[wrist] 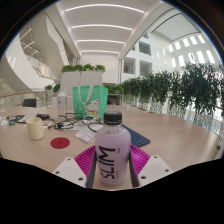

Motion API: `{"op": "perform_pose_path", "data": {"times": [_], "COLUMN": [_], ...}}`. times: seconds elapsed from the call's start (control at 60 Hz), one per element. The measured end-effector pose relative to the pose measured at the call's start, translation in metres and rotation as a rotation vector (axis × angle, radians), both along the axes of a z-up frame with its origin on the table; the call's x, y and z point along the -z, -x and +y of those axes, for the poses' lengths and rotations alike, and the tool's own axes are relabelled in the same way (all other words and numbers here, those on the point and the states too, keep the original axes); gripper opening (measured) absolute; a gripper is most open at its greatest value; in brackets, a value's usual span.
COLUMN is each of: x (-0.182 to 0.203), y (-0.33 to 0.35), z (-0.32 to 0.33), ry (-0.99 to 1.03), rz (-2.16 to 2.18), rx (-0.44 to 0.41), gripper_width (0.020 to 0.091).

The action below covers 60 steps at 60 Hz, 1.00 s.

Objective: Pour water

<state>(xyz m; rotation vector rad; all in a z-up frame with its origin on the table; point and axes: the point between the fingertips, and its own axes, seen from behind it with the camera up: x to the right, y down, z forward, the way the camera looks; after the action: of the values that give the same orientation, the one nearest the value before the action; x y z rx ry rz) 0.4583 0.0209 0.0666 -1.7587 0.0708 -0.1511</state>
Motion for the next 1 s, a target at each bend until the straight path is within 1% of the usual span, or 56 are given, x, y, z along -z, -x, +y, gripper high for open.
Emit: {"op": "perform_pose_path", "data": {"times": [0.05,0.067,0.1,0.183,0.2,0.267,0.333,0.383,0.417,0.483,0.5,0.533,0.583,0.6,0.633,0.683,0.7,0.717,0.733,0.75,0.817,0.833,0.85,0.9,0.933,0.95,1.0], "x": [0.003,0.003,0.003,0.006,0.006,-0.003,-0.041,-0.080,-0.100,-0.152,-0.153,-0.177,-0.191,-0.184,-0.190,-0.179,-0.163,-0.155,-0.156,-0.139,-0.108,-0.117,-0.104,-0.092,-0.091,-0.095,-0.094], "y": [-0.001,-0.003,-0.007,-0.003,-0.002,0.006,0.024,0.029,0.048,0.070,0.084,0.090,0.113,0.126,0.142,0.167,0.180,0.187,0.190,0.199,0.219,0.211,0.215,0.226,0.228,0.228,0.229], "z": [0.005,0.006,0.003,0.013,0.014,0.015,0.026,0.036,0.048,0.067,0.081,0.084,0.099,0.114,0.115,0.132,0.146,0.151,0.147,0.160,0.171,0.158,0.168,0.175,0.178,0.169,0.180], "ry": [-0.004,-0.002,0.004,0.058,0.073,0.108,0.094,0.069,0.053,0.031,0.023,0.028,0.056,0.069,0.103,0.158,0.174,0.203,0.239,0.264,0.362,0.393,0.404,0.445,0.467,0.488,0.516], "rz": [0.046,0.068,0.100,0.105,0.119,0.170,0.106,0.046,-0.011,-0.170,-0.227,-0.342,-0.541,-0.611,-0.770,-1.017,-1.096,-1.176,-1.254,-1.315,-1.525,-1.586,-1.636,-1.818,-1.913,-1.952,-2.011], "rx": [0.018,0.027,0.032,0.056,0.060,0.039,0.046,0.032,0.029,0.007,0.015,0.006,-0.006,-0.009,-0.028,-0.074,-0.078,-0.089,-0.100,-0.106,-0.166,-0.197,-0.214,-0.269,-0.275,-0.290,-0.272], "gripper_width": [0.0517,0.0495,0.0486,0.0424,0.0423,0.0415,0.0415,0.0415,0.0413,0.0414,0.0413,0.0413,0.0415,0.0414,0.0412,0.0410,0.0412,0.0411,0.0411,0.0412,0.0411,0.0412,0.0412,0.0412,0.0412,0.0411,0.0412]}}
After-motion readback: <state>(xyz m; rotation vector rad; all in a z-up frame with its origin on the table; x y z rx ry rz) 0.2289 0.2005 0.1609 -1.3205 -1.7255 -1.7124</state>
